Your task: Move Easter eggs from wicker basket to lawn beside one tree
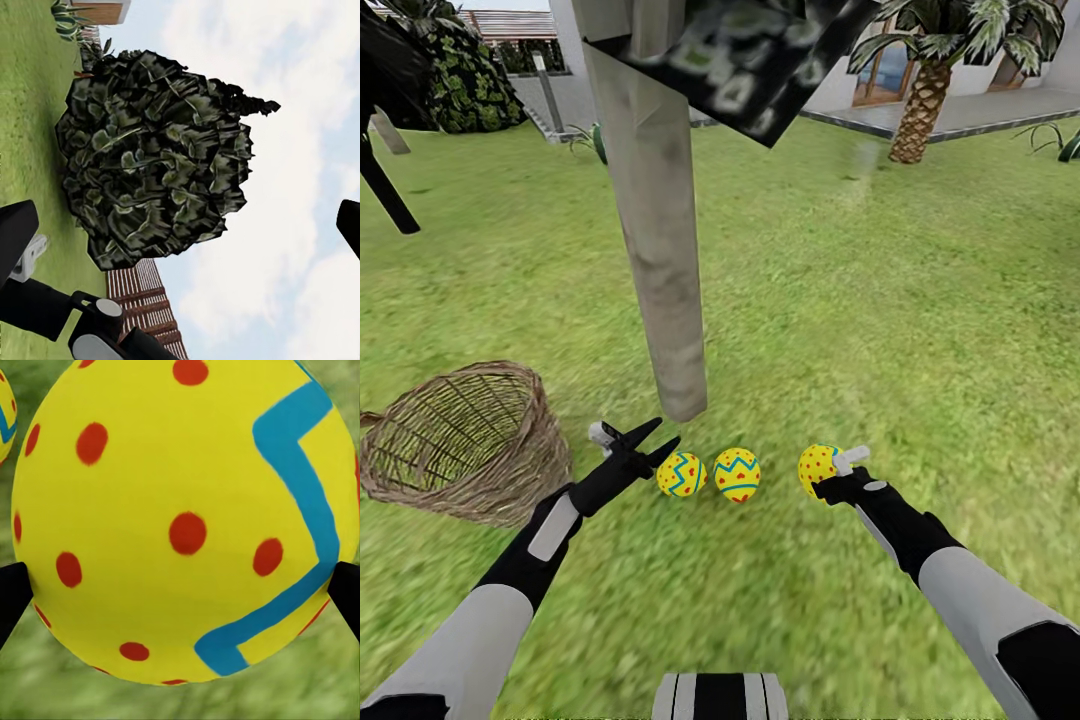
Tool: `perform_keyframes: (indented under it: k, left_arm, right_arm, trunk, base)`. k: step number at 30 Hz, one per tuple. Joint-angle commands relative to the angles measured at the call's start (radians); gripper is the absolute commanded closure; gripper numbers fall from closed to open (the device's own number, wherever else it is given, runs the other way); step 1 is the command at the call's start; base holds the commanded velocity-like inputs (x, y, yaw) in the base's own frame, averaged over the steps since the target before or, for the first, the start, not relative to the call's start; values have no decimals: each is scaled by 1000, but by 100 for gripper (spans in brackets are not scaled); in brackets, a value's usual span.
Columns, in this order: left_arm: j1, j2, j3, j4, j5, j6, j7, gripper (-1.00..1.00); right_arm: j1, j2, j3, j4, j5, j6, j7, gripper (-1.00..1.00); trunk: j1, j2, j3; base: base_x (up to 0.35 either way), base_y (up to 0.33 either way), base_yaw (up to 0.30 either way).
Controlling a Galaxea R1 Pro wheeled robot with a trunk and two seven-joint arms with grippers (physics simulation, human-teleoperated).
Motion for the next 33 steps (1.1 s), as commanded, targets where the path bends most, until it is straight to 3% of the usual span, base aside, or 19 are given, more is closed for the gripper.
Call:
perform_keyframes:
  k: [1,6,14,23,33]
  left_arm:
    - [-1,0,-1,0,5,9,-1,-100]
    - [0,2,-1,0,6,8,-5,-100]
    - [0,3,-1,0,7,7,-8,-100]
    - [0,2,-1,0,7,7,-7,-100]
    - [0,2,-1,0,7,7,-8,-100]
  right_arm:
    - [-1,1,7,-2,-8,8,-2,100]
    - [-1,24,6,-2,-6,7,-4,100]
    - [-1,25,6,-2,-4,7,-3,100]
    - [-1,25,6,-2,-3,6,-4,100]
    - [-1,25,5,-2,-4,5,-4,100]
  trunk:
    - [0,-1,-5]
    - [2,-1,-16]
    - [2,-1,-16]
    - [2,-1,-16]
    - [2,-1,-16]
  base:
    - [0,0,0]
    - [0,0,0]
    - [0,0,9]
    - [5,0,160]
    - [163,0,1]
